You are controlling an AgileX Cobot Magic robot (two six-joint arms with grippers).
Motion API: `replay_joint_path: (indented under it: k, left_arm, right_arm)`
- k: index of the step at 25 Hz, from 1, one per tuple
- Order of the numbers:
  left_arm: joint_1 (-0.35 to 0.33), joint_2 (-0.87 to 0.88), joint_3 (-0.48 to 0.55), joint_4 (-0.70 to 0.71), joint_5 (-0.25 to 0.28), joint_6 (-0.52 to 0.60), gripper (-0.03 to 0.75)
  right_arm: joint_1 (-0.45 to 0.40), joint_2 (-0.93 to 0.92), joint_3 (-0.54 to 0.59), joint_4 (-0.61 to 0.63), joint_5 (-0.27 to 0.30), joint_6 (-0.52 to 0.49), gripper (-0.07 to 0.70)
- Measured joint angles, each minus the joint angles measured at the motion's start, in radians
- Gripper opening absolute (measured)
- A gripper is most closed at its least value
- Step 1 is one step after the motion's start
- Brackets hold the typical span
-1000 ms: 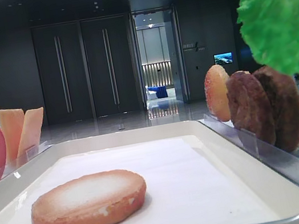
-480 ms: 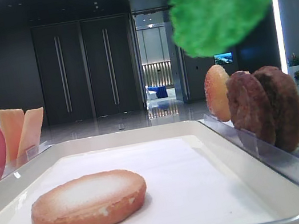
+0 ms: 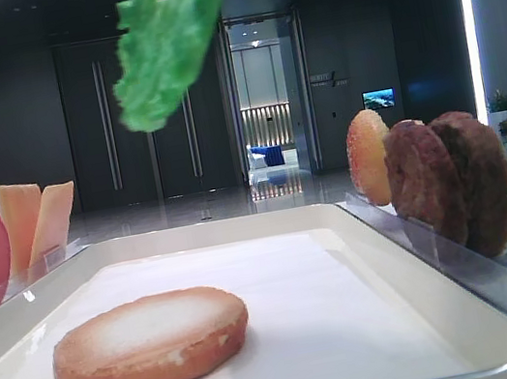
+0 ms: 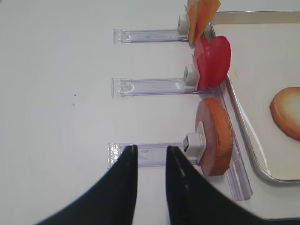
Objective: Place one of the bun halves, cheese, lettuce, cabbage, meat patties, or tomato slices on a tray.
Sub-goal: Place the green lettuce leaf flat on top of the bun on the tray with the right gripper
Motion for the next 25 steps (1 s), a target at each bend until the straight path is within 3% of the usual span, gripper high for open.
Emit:
replay_joint_path:
  k: [5, 13, 17, 22, 25]
  left_arm:
    - [0.000, 0.000, 0.000, 0.000, 0.000, 0.000, 0.158]
    - [0.000, 0.000, 0.000, 0.000, 0.000, 0.000, 0.158]
    - [0.000, 0.000, 0.000, 0.000, 0.000, 0.000, 0.158]
    - [0.000, 0.000, 0.000, 0.000, 0.000, 0.000, 0.158]
    - [0.000, 0.000, 0.000, 0.000, 0.000, 0.000, 0.158]
  right_arm:
    - [0.000, 0.053, 0.000, 0.157, -0.046, -0.165, 0.014]
    - [0.000, 0.170, 0.000, 0.479, -0.076, -0.517, 0.014]
    - [-0.005, 0.216, 0.000, 0.526, -0.084, -0.623, 0.014]
    - [-0.073, 0.253, 0.031, 0.639, -0.093, -0.780, 0.014]
    - [-0.131, 0.269, 0.065, 0.753, -0.067, -0.900, 0.014]
